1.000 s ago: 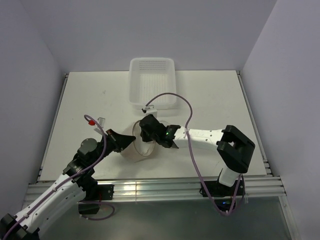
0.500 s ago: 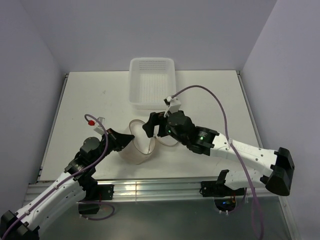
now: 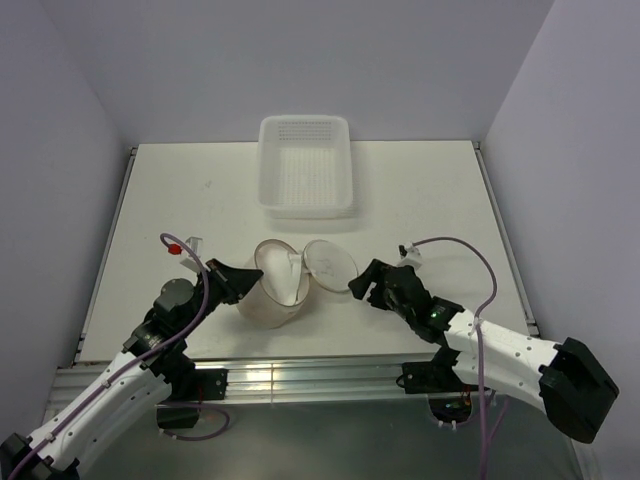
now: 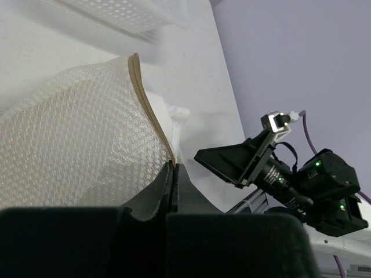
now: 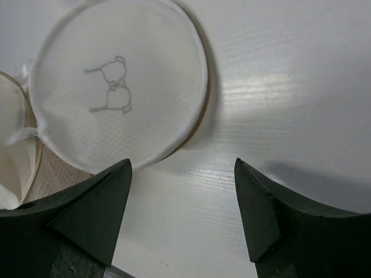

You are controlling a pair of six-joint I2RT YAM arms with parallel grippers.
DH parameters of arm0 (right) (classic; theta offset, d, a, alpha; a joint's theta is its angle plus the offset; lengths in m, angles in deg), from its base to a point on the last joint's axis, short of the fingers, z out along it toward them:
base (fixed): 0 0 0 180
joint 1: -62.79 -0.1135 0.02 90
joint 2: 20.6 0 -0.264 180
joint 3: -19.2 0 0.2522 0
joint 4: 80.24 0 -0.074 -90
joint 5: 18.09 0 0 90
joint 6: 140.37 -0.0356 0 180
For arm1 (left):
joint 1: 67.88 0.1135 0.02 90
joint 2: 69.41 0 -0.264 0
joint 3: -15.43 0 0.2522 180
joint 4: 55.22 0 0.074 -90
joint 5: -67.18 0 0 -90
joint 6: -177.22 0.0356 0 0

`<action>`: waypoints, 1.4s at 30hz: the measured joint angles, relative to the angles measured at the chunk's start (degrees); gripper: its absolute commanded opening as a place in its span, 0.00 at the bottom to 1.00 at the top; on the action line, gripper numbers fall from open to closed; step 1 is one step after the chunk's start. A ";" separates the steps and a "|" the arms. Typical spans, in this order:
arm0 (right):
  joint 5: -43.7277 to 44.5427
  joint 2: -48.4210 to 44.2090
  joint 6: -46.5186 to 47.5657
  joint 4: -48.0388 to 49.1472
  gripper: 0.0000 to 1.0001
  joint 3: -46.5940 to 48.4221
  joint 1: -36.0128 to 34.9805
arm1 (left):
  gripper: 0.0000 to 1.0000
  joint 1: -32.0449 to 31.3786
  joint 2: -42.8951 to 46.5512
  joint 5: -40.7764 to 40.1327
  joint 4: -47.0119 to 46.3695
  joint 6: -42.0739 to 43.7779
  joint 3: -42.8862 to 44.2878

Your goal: Place the bra in the laundry bag and zip it closed

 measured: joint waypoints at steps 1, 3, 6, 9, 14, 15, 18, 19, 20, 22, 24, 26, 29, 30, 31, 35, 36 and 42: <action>-0.33 0.52 -1.66 1.18 0.79 -1.53 0.61 | 0.00 0.00 0.00 -0.02 0.28 0.17 0.00; -1.16 2.12 -3.82 3.52 0.78 -2.80 1.27 | 0.00 0.00 -0.02 0.00 0.46 0.35 0.00; -2.93 7.10 -6.47 8.98 0.77 -3.02 2.62 | 0.00 0.00 0.00 0.00 0.50 0.37 0.00; -4.37 11.69 -8.76 13.99 0.77 -3.30 4.11 | 0.00 0.00 0.00 0.02 0.48 0.39 0.00; -5.81 16.90 -12.11 19.56 0.69 -3.37 4.90 | 0.00 0.00 0.00 0.17 0.44 0.42 0.00; -5.90 17.40 -12.72 20.33 0.69 -3.41 4.92 | 0.00 0.00 0.00 0.24 0.44 0.44 0.00; -6.03 18.82 -13.88 22.47 0.65 -3.41 5.03 | 0.00 0.00 -0.13 0.55 0.39 0.63 0.00; -6.03 19.37 -14.27 23.08 0.63 -3.41 5.18 | 0.00 0.00 -0.26 0.55 0.31 0.63 0.00; -6.03 19.96 -14.62 23.65 0.62 -3.43 5.49 | 0.00 0.00 -0.37 0.57 0.22 0.66 -0.02; -6.27 21.44 -15.26 25.16 0.60 -3.45 6.36 | 0.00 0.00 -0.74 0.76 0.00 0.83 -0.02; -6.80 23.21 -15.47 26.45 0.57 -3.45 7.30 | 0.00 0.00 -1.22 0.98 -0.11 0.92 0.00; -7.72 25.07 -15.85 28.68 0.49 -3.45 8.41 | 0.00 0.00 -1.40 1.14 -0.13 1.03 -0.02; -8.61 26.62 -15.74 30.36 0.37 -3.54 10.01 | 0.00 0.00 -1.38 1.22 -0.15 1.46 0.00; -8.68 26.69 -15.58 30.53 0.33 -3.54 10.23 | 0.00 0.00 -1.38 1.20 -0.04 1.73 0.00; -8.63 26.64 -15.34 30.64 0.27 -3.54 10.40 | 0.00 0.00 -1.38 1.20 0.02 1.81 0.00; -7.69 23.50 -13.20 30.67 0.05 -4.11 10.54 | 0.00 0.00 -1.79 1.25 -0.24 1.95 0.00; -7.04 21.57 -12.35 30.29 0.01 -4.42 10.54 | 0.00 0.00 -2.19 1.31 -0.42 2.01 0.00; -2.45 0.37 -6.21 24.11 0.00 -6.25 10.62 | 0.00 0.00 -5.75 2.75 -3.17 2.32 0.02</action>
